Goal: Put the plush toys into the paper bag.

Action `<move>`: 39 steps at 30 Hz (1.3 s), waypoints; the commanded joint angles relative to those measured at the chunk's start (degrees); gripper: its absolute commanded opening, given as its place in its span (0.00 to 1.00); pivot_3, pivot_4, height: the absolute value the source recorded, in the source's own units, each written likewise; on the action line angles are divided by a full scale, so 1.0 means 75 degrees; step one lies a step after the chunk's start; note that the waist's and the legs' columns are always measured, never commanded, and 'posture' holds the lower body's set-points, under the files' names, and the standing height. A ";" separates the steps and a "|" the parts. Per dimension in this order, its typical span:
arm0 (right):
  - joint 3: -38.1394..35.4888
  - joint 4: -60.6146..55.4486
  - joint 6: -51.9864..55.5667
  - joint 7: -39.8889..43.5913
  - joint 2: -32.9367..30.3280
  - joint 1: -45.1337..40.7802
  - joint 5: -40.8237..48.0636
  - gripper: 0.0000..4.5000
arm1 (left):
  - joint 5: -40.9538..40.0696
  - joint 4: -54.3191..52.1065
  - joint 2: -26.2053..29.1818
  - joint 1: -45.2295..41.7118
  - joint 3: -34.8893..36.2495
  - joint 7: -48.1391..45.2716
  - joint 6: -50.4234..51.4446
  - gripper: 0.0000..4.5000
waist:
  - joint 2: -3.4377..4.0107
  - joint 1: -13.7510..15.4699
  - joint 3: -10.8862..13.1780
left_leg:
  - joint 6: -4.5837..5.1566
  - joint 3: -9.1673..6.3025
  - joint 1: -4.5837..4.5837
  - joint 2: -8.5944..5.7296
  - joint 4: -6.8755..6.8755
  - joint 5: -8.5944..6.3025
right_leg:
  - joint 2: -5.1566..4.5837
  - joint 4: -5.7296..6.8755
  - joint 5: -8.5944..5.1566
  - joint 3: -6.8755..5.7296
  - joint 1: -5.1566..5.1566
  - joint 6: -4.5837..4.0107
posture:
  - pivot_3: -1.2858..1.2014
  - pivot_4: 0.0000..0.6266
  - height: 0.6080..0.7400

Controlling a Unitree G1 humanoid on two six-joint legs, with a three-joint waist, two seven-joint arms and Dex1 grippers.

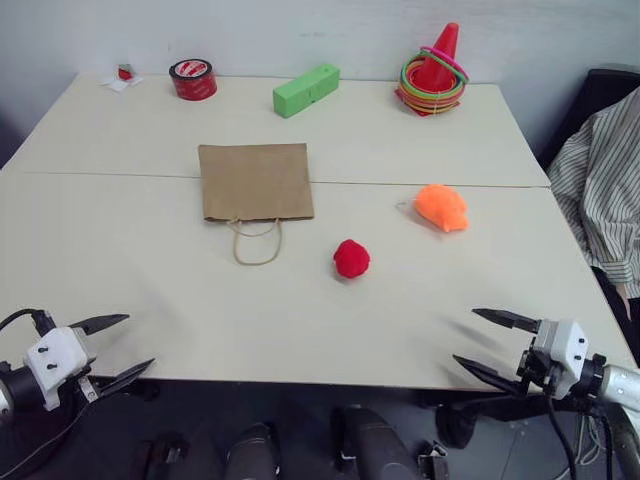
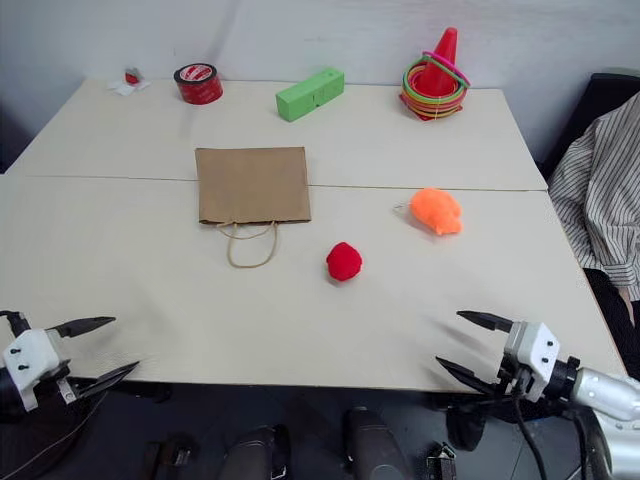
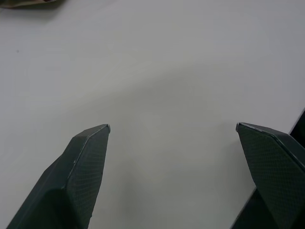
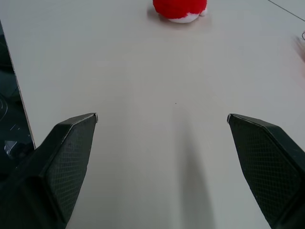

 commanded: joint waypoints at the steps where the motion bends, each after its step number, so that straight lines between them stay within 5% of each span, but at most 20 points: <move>1: 0.0078 -0.0604 -0.0053 -0.0337 0.0189 0.0037 -0.0009 1.00 | -0.0326 -0.0404 -0.0007 -0.0045 0.0094 0.0046 0.0243 0.99 | 0.0000 -0.0015 0.0000 | 0.0004 0.0001 0.0000 0.0001 0.0000 0.0002 | 0.0000 0.0000 0.0001 0.0000 0.0000 0.0002 | 0.52 0.24 1.00; 6: 0.0352 -0.1279 0.0505 -0.0975 0.0561 -0.0300 0.0221 1.00 | -0.1571 -0.1448 0.0284 -0.0985 -0.0431 0.0184 0.2774 0.99 | 0.0000 0.0002 0.0000 | 0.0003 0.0000 0.0001 0.0002 0.0004 0.0003 | 0.0000 0.0010 0.0003 -0.0003 0.0001 0.0006 | 0.52 0.24 1.00; 8: 0.0323 -0.1905 0.1318 -0.1965 0.1053 -0.0801 0.0978 1.00 | -0.1010 -0.1549 0.0388 -0.2658 -0.1446 0.0602 0.3316 0.99 | 0.0006 0.0152 0.0003 | 0.0004 -0.0007 0.0000 0.0001 0.0010 0.0006 | 0.0000 0.0016 0.0005 -0.0008 0.0005 0.0008 | 0.52 0.24 1.00; 17: 0.1166 -0.2743 0.1549 -0.2700 0.1658 -0.1687 0.0593 1.00 | 0.1942 0.1737 -0.0524 -0.7046 -0.4340 0.1306 0.1504 0.99 | 0.0012 0.0243 -0.0007 | -0.0010 0.0025 -0.0020 -0.0024 0.0042 0.0003 | 0.0050 0.0035 0.0008 0.0027 -0.0017 0.0043 | 0.52 0.24 1.00; 24: 0.1183 -0.2730 0.1481 -0.2884 0.1728 -0.1683 0.0427 1.00 | 0.2161 0.3624 -0.1284 -0.8436 -0.4852 0.0954 0.0442 0.58 | 0.0009 0.0359 -0.0006 | -0.0047 0.0033 -0.0027 0.0015 0.0087 -0.0011 | 0.0098 0.0044 0.0000 0.0035 -0.0021 0.0039 | 0.52 0.24 1.00; 32: 0.1307 -0.2696 0.1593 -0.2426 0.1464 -0.1484 0.0455 1.00 | 0.1501 0.3272 -0.0924 -0.8951 -0.4729 -0.0739 0.2309 0.02 | 0.0009 0.0320 -0.0006 | -0.0050 0.0040 -0.0021 0.0020 0.0151 -0.0012 | 0.0108 0.0091 0.0001 0.0040 -0.0014 0.0039 | 0.52 0.24 1.00; 35: 0.1704 -0.2731 0.1871 -0.1760 0.1144 -0.1714 0.0610 0.86 | 0.0643 0.2297 -0.0656 -0.8852 -0.4367 -0.1423 0.3443 0.00 | 0.0008 0.0337 -0.0005 | -0.0050 0.0036 -0.0023 0.0019 0.0159 -0.0012 | 0.0107 0.0098 0.0000 0.0039 -0.0013 0.0039 | 0.52 0.24 1.00; 39: 0.2721 -0.2310 0.2356 -0.1662 0.1358 -0.2918 0.0237 0.54 | -0.0463 0.0758 -0.0118 -0.8399 -0.3867 -0.1919 0.5087 0.00 | 0.0004 0.0201 -0.0001 | -0.0056 0.0034 -0.0023 0.0028 0.0165 -0.0010 | 0.0107 0.0111 -0.0002 0.0044 -0.0015 0.0035 | 0.52 0.24 1.00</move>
